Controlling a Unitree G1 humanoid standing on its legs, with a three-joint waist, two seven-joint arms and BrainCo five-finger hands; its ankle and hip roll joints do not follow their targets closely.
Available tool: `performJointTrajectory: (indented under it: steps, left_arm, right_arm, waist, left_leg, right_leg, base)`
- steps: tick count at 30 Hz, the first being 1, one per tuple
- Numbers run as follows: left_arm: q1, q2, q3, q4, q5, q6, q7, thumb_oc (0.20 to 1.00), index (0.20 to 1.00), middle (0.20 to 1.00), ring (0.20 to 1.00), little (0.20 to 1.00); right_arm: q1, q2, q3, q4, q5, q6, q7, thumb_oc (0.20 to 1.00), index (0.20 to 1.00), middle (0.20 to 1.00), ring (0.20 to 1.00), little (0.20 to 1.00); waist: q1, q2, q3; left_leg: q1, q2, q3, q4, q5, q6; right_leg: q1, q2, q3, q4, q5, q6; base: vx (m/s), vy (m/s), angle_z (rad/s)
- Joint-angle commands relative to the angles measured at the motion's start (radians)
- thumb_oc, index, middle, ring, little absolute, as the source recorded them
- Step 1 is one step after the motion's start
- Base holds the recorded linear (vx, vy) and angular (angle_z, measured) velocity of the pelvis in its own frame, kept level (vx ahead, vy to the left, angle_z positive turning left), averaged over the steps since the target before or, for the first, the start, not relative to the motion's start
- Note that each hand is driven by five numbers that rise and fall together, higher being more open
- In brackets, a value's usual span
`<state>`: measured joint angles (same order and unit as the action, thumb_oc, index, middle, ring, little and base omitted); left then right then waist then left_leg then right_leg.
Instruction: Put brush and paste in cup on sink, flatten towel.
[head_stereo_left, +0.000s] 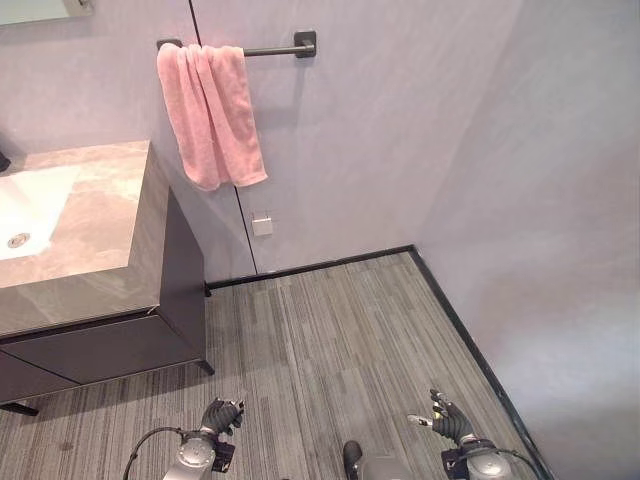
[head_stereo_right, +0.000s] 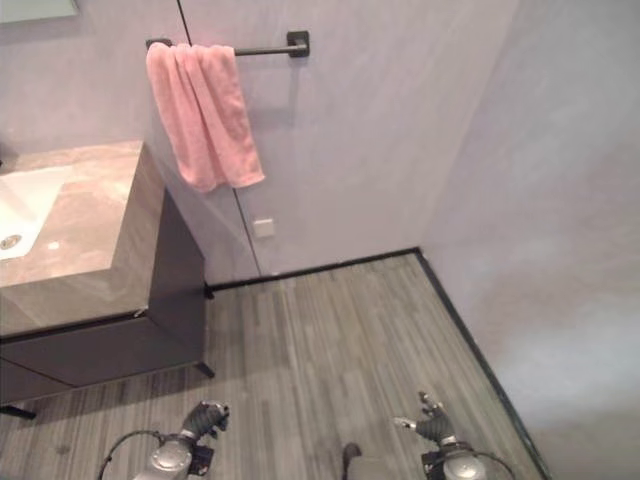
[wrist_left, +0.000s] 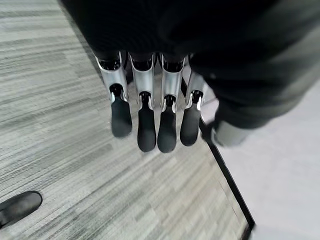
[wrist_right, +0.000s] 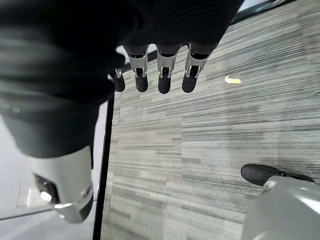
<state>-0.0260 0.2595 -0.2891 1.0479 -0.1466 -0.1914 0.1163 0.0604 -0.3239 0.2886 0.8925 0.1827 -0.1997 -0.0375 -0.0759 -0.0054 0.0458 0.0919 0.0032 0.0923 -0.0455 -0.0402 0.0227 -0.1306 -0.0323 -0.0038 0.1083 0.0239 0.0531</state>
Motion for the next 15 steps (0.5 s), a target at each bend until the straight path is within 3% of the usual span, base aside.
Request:
performJointTrajectory:
  steps: [1,15]
  left_arm:
    - [-0.026,-0.005,0.033,0.015,0.008,-0.036,0.034,1.000,1.000,1.000,1.000,1.000]
    - [-0.024,-0.024,0.049,0.167,0.028,-0.019,0.058,1.000,1.000,1.000,1.000,1.000]
  right_arm:
    - [-0.005,-0.011,0.015,0.019,0.012,-0.040,0.004,1.000,1.000,1.000,1.000,1.000]
    - [-0.044,0.031,-0.019,0.202,0.108,-0.030,0.003,1.000,1.000,1.000,1.000,1.000]
  waist:
    - [0.005,-0.030,-0.053]
    - [0.007,-0.024,-0.080]
  left_leg:
    - [-0.055,-0.048,0.010,0.023,0.022,-0.008]
    - [-0.028,-0.027,-0.006,-0.034,0.045,-0.031]
  right_leg:
    - [0.044,-0.009,0.040,-0.023,0.000,0.068]
    - [0.091,-0.002,0.024,-0.063,-0.012,0.048]
  base:
    - [0.06,-0.058,0.00]
    - [0.01,-0.022,0.00]
